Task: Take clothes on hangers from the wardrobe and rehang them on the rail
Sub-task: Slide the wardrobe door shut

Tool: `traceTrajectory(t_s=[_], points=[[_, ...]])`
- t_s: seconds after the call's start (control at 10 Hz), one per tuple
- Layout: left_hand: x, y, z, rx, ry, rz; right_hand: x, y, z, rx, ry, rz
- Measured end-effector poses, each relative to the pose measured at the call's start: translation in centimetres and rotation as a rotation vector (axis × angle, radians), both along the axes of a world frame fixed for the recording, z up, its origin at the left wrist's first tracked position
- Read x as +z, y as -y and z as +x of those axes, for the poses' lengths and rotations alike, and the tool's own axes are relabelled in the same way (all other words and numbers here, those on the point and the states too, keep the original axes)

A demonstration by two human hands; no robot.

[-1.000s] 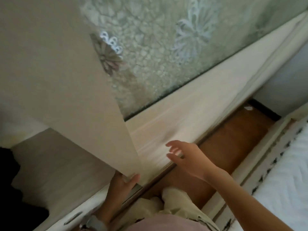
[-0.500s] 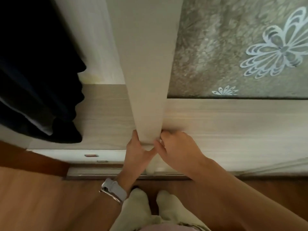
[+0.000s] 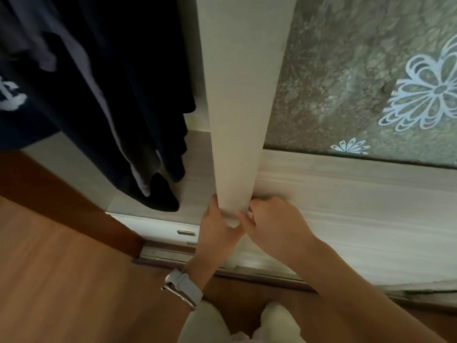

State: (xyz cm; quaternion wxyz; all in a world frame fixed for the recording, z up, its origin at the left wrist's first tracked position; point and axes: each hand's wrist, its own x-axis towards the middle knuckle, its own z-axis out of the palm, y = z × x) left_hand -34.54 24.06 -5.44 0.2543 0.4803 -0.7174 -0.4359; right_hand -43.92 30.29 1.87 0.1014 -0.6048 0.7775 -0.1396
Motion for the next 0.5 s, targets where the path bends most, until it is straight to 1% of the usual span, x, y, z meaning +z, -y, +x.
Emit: traceTrajectory(t_s=[0.1,0.2,0.3,0.4,0.5], points=[[-0.2,2.5,3.3,0.026,-0.021,0.001,0.3,3.1,3.4,0.004,-0.011,0.016],[0.4,4.5,6.5,0.092,-0.083,-0.014,0.9,6.0,6.3,0.068,-0.018,0.044],[1.2,6.4,9.0,0.175,-0.11,-0.065,2.0,8.2,8.7,0.137,-0.137,-0.14],[1.7,8.1,11.1,0.312,-0.156,-0.151,2.9,9.9,10.6,0.211,-0.156,-0.633],[3.0,8.7,12.7,0.445,-0.131,-0.159,3.8,11.2,12.2,0.311,-0.209,-0.898]])
